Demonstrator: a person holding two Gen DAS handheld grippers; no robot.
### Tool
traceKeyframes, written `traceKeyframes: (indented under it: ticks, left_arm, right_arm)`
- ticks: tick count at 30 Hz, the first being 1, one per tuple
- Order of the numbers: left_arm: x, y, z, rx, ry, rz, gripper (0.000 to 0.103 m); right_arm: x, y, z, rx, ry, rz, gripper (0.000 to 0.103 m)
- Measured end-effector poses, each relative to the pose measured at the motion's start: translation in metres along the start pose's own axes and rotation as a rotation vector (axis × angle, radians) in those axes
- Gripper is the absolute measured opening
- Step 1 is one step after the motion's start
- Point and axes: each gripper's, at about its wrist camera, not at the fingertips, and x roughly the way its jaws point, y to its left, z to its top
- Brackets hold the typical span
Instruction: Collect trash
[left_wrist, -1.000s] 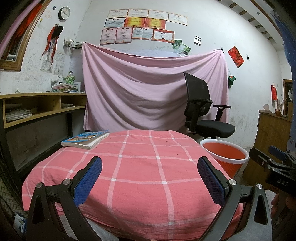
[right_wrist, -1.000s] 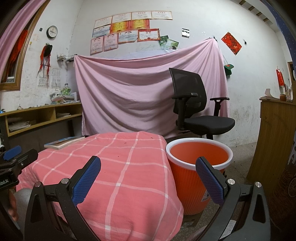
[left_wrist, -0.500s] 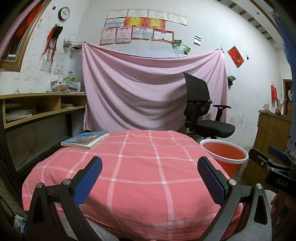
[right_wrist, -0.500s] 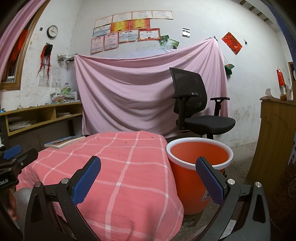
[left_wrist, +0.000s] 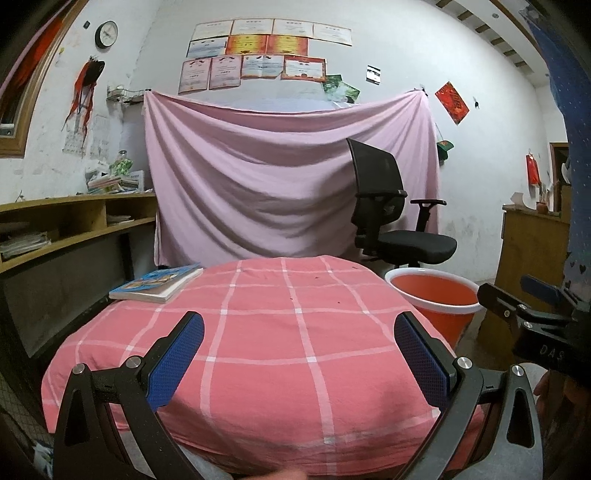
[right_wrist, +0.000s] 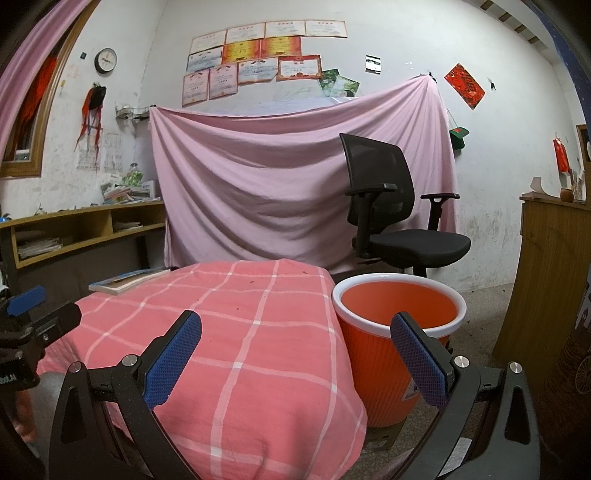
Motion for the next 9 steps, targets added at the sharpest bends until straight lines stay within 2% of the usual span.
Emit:
traceKeyframes:
  ticks: [9]
  left_arm:
    - [0.0038, -0.0029, -0.0004, -0.007, 0.002, 0.005, 0.101]
  right_arm:
    - [0.0, -0.0003, 0.0005, 0.0, 0.001, 0.001, 0.103]
